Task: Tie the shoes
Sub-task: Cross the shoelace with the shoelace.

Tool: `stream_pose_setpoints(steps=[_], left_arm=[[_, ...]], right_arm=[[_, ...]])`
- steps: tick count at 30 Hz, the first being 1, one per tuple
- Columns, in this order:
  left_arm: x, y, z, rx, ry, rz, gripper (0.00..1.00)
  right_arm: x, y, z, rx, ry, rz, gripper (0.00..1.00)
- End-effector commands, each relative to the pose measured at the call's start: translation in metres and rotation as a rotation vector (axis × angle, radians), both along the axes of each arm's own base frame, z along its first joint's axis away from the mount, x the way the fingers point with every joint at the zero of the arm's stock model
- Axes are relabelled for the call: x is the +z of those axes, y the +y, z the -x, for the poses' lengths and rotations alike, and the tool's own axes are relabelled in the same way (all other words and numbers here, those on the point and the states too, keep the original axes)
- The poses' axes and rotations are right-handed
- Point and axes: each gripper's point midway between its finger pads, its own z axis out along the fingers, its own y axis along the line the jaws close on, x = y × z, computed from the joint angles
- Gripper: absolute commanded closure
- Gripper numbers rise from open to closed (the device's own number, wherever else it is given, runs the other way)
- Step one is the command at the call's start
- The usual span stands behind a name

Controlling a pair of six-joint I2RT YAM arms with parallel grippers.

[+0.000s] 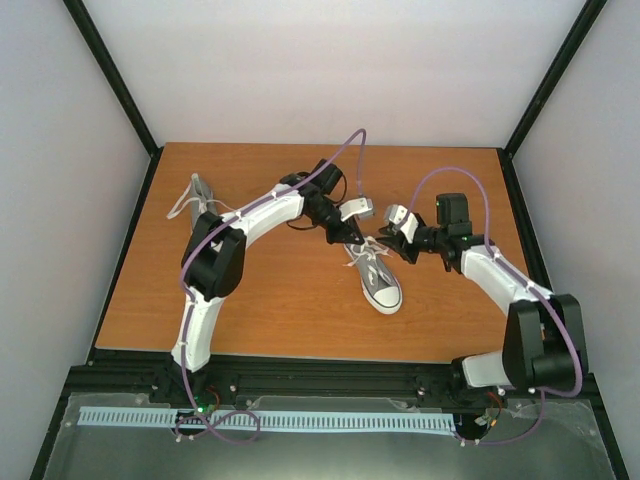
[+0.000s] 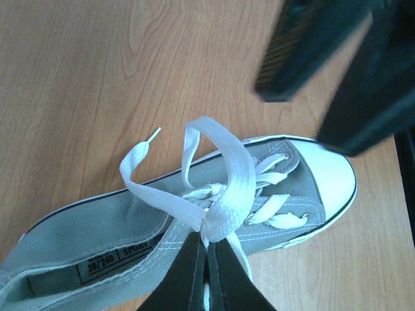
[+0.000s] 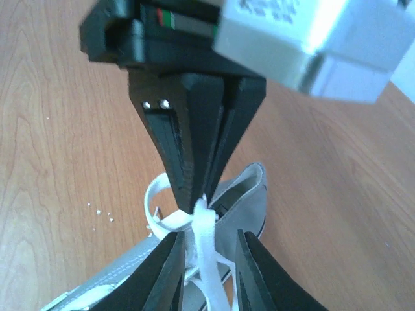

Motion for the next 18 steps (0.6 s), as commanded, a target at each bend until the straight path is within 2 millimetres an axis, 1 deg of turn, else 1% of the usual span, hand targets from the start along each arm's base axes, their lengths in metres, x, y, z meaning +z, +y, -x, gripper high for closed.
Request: stream_pose_setpoints(steps=[1, 3, 6, 8, 11, 14, 18], left_arm=[[0.012, -0.004, -0.004, -0.012, -0.001, 0.033, 0.99], [0.012, -0.005, -0.005, -0.013, -0.001, 0.034, 0.99], [0.013, -0.005, -0.005, -0.016, 0.0, 0.039, 0.99], [0.013, -0.005, -0.005, -0.018, -0.001, 0.041, 0.99], [0.014, -0.005, -0.006, -0.017, -0.002, 0.042, 0.99], [0.015, -0.006, -0.006, -0.018, -0.002, 0.043, 0.99], [0.017, -0.006, -0.006, -0.021, -0.001, 0.048, 0.99]], right_arm=[[0.017, 0.01, 0.011, -0.021, -0.04, -0.042, 0.77], [0.013, 0.015, 0.019, -0.011, -0.033, -0.029, 0.77], [-0.004, 0.011, 0.017, -0.049, -0.019, 0.0, 0.78], [-0.011, 0.011, 0.013, -0.055, -0.005, 0.005, 0.79], [-0.02, 0.023, 0.012, -0.024, -0.004, 0.018, 0.79], [-0.028, 0.024, -0.002, -0.055, -0.003, 0.041, 0.79], [-0.036, 0.022, -0.015, -0.088, -0.016, 0.051, 0.75]])
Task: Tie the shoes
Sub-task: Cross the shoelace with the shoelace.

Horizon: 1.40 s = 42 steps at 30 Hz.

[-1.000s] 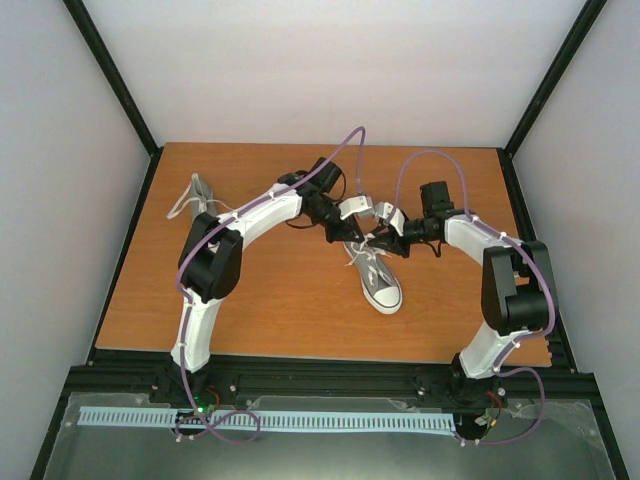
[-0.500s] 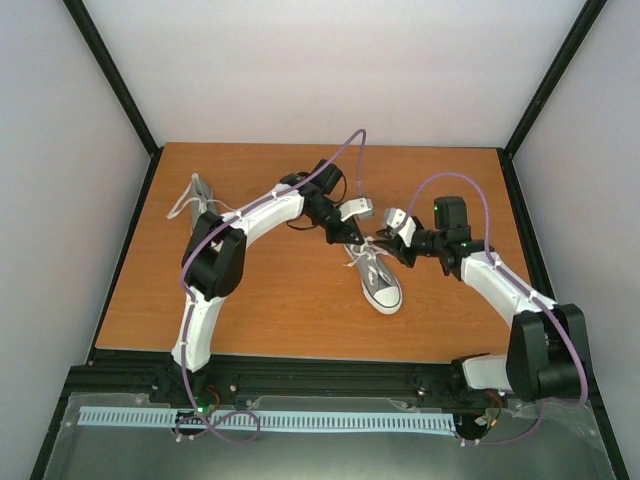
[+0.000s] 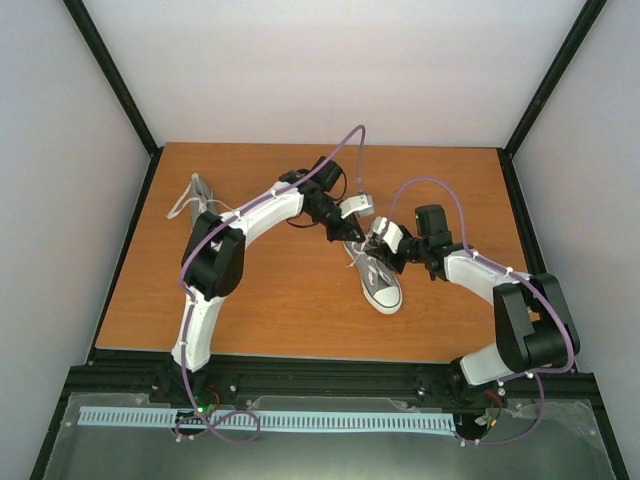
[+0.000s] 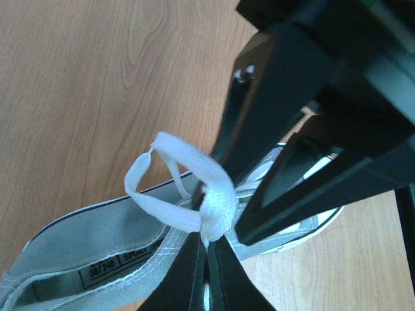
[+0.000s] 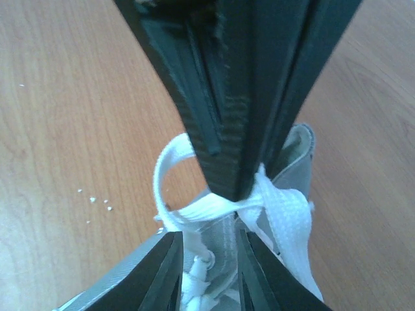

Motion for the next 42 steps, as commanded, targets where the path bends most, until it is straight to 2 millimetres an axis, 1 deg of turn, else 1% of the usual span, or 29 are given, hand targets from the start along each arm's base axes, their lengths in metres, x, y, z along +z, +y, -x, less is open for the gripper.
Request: stream_pose_setpoints(steps=[1, 6, 9, 13, 16, 17, 20, 21, 24, 27, 29, 31, 35, 38, 42], left_arm=[[0.01, -0.005, -0.003, -0.019, -0.007, 0.034, 0.99], [0.011, -0.006, -0.003, -0.024, -0.007, 0.038, 0.99], [0.011, -0.006, -0.002, -0.029, -0.004, 0.04, 0.99], [0.01, -0.006, -0.001, -0.039, 0.001, 0.044, 0.99], [0.009, -0.007, -0.001, -0.039, 0.004, 0.043, 0.99], [0.009, -0.007, -0.001, -0.039, 0.005, 0.044, 0.99], [0.009, -0.007, -0.001, -0.038, 0.006, 0.044, 0.99], [0.009, -0.007, -0.001, -0.038, 0.006, 0.045, 0.99], [0.011, -0.007, -0.002, -0.038, 0.001, 0.047, 0.99], [0.011, -0.007, -0.002, -0.035, 0.003, 0.047, 0.99], [0.011, -0.006, -0.003, -0.031, 0.006, 0.046, 0.99], [0.01, -0.004, -0.005, -0.026, 0.005, 0.042, 0.99], [0.003, -0.002, -0.012, 0.003, -0.012, 0.014, 0.99], [-0.002, 0.0, -0.016, 0.014, -0.028, -0.002, 0.99], [-0.002, -0.001, -0.016, 0.016, -0.026, 0.003, 0.99]], right_arm=[[0.007, 0.001, -0.025, -0.05, -0.074, 0.004, 0.75], [0.009, -0.002, -0.031, -0.08, -0.103, 0.004, 0.74], [0.007, -0.006, -0.033, -0.106, -0.115, 0.015, 0.74], [0.005, -0.001, -0.032, -0.09, -0.109, 0.007, 0.7], [0.005, 0.002, -0.033, -0.078, -0.117, 0.011, 0.7], [0.004, 0.002, -0.033, -0.075, -0.116, 0.013, 0.72], [0.001, 0.005, -0.03, -0.047, -0.111, 0.023, 0.84], [0.0, 0.006, -0.028, -0.036, -0.109, 0.027, 0.86], [-0.003, 0.009, -0.023, -0.003, -0.091, 0.039, 0.89], [-0.005, 0.01, -0.02, 0.013, -0.075, 0.041, 0.96], [-0.005, 0.01, -0.015, 0.02, -0.069, 0.041, 0.97], [-0.002, 0.009, -0.012, 0.019, -0.065, 0.04, 0.97], [0.008, 0.006, -0.005, -0.006, -0.037, 0.032, 0.97], [0.017, 0.004, 0.003, -0.029, 0.006, 0.015, 0.97], [0.028, 0.001, 0.016, -0.06, 0.061, -0.019, 0.97]])
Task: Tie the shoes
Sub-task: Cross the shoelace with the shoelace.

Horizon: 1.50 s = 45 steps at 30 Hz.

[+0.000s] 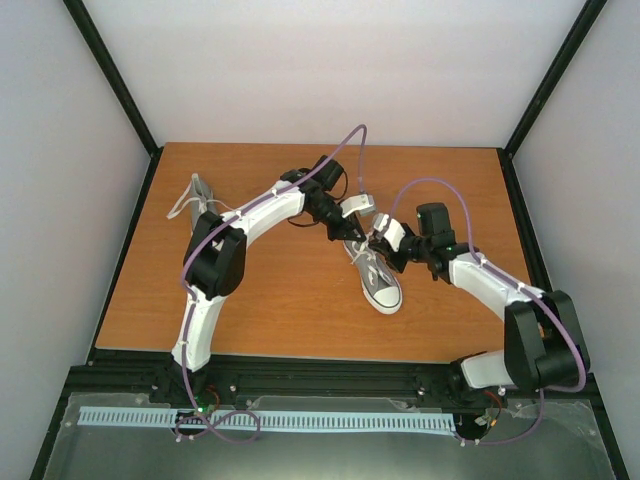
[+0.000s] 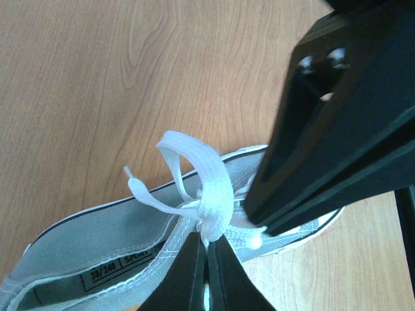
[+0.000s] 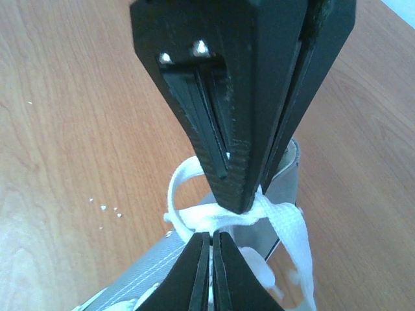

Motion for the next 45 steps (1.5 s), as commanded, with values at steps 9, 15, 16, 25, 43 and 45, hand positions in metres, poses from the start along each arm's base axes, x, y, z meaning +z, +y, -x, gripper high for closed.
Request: stream_pose_setpoints(steps=[9, 15, 16, 25, 43, 45], left_arm=[[0.001, -0.004, -0.01, 0.004, -0.026, 0.021, 0.99], [0.003, -0.003, -0.007, -0.008, -0.026, 0.03, 0.99], [0.003, -0.003, -0.007, -0.009, -0.029, 0.031, 0.99], [0.004, -0.004, -0.006, -0.012, -0.022, 0.039, 0.99], [-0.001, -0.003, -0.009, -0.006, -0.032, 0.019, 0.99], [-0.004, -0.003, -0.011, 0.001, -0.037, 0.012, 0.99]], right_arm=[[0.036, 0.002, 0.035, -0.041, 0.14, -0.111, 0.97], [0.02, -0.01, 0.016, -0.166, 0.163, -0.06, 0.8], [0.017, -0.008, 0.013, -0.158, 0.155, -0.056, 0.78], [-0.008, -0.003, -0.015, -0.155, 0.152, -0.009, 0.71], [-0.005, -0.002, -0.004, -0.136, 0.217, -0.006, 0.97], [0.009, 0.0, 0.006, -0.137, 0.249, -0.045, 0.97]])
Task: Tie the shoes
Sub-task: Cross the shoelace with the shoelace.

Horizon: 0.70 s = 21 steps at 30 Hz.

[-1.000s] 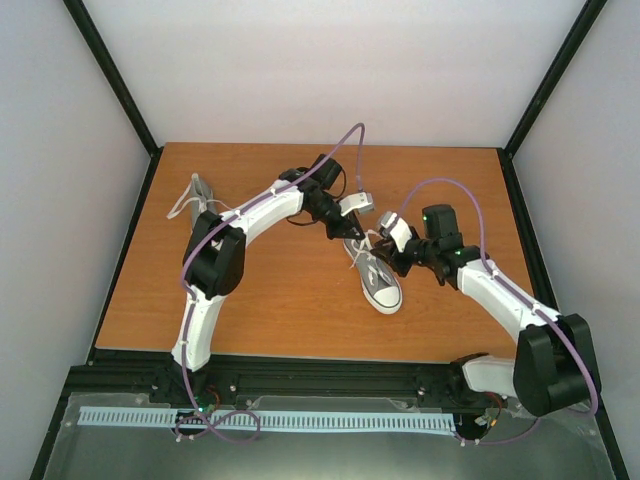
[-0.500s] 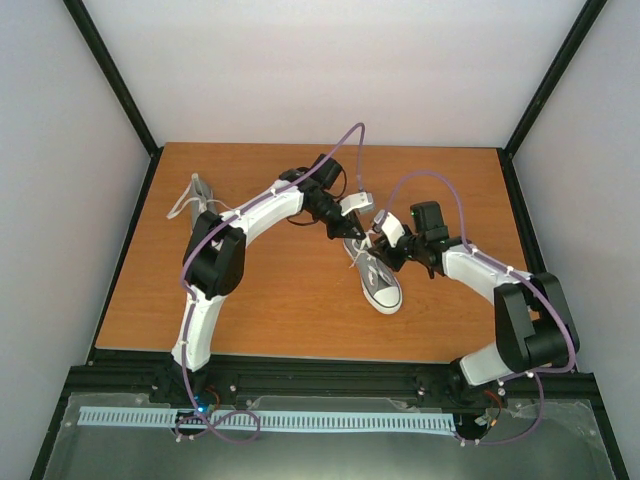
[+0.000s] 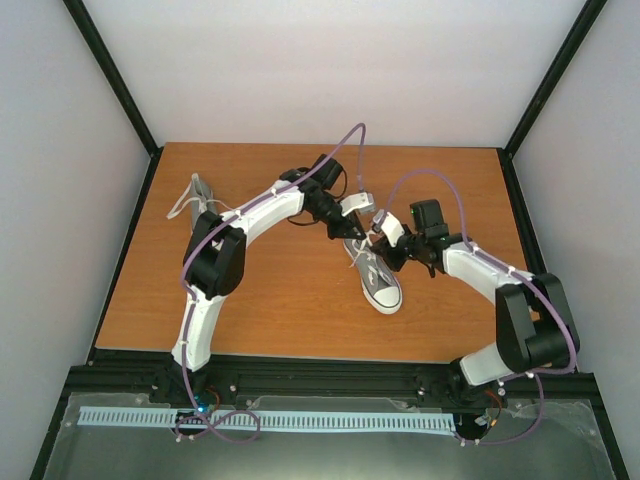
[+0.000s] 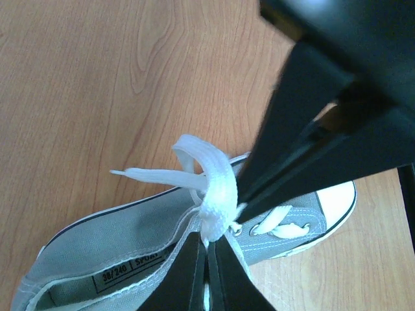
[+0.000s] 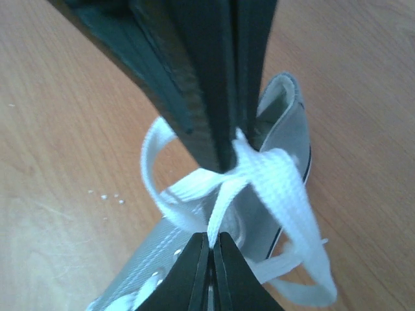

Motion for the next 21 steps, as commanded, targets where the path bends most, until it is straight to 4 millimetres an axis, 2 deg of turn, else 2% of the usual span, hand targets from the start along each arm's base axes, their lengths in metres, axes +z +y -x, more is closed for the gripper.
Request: stream_pose_setpoints(steps=[1, 7, 16, 18, 21], left_arm=[[-0.006, -0.002, -0.007, -0.001, -0.019, -0.001, 0.99], [-0.009, -0.002, -0.006, -0.003, -0.011, -0.001, 0.99], [-0.012, 0.0, -0.004, -0.005, -0.003, -0.007, 0.99], [-0.013, 0.0, -0.003, -0.005, -0.001, -0.008, 0.99], [-0.013, 0.0, -0.002, -0.004, 0.0, -0.007, 0.99]], right_arm=[[0.041, 0.008, 0.02, 0.004, 0.038, -0.092, 0.97], [0.059, 0.013, 0.048, -0.023, 0.17, -0.187, 0.97], [0.09, 0.037, 0.068, -0.003, 0.478, -0.376, 0.97], [0.085, 0.034, 0.071, -0.025, 0.528, -0.344, 0.97], [0.066, 0.022, 0.073, -0.092, 0.552, -0.249, 0.97]])
